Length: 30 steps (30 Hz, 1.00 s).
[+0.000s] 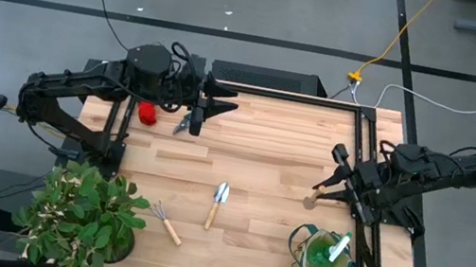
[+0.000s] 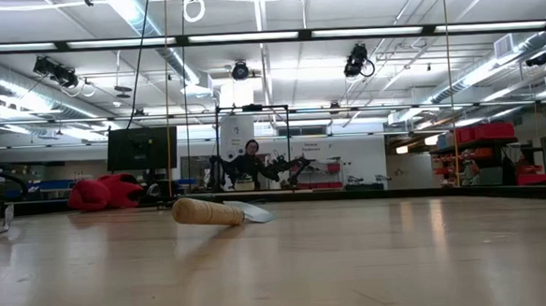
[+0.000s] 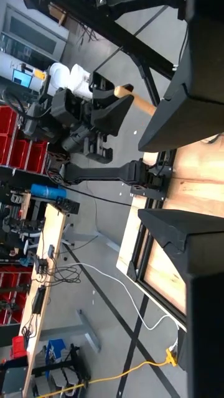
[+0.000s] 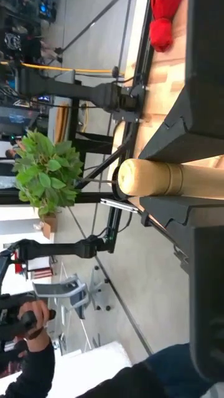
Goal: Pick & Place Garden tools in Gardening bag
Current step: Put the left brown trowel into the white gardening bag
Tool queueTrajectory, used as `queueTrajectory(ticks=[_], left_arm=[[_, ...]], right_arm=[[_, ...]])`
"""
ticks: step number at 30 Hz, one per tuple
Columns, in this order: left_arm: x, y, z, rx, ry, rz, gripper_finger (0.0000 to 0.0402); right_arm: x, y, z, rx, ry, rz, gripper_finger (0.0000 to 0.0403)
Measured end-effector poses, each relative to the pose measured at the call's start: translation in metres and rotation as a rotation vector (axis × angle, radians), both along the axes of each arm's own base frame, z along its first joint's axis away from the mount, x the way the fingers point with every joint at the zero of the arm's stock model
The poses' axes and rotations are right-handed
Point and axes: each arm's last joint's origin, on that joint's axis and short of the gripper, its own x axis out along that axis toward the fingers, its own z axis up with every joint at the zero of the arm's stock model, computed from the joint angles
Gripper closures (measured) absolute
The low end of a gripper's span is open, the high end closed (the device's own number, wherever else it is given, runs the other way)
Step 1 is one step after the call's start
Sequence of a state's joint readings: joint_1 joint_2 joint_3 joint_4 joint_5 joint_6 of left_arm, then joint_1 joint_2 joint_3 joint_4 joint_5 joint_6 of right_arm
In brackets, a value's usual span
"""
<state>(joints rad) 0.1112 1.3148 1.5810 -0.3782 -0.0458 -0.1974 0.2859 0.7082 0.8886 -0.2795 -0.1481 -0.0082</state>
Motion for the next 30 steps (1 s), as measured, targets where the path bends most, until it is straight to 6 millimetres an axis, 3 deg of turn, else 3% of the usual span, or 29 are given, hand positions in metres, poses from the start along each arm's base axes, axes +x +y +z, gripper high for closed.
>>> queueTrajectory(ticks=[30], left_arm=[[0.0, 0.0, 0.0, -0.001, 0.0, -0.001, 0.0234]], right_arm=[[-0.002, 0.015, -0.002, -0.005, 0.012, 0.096, 0.0332]])
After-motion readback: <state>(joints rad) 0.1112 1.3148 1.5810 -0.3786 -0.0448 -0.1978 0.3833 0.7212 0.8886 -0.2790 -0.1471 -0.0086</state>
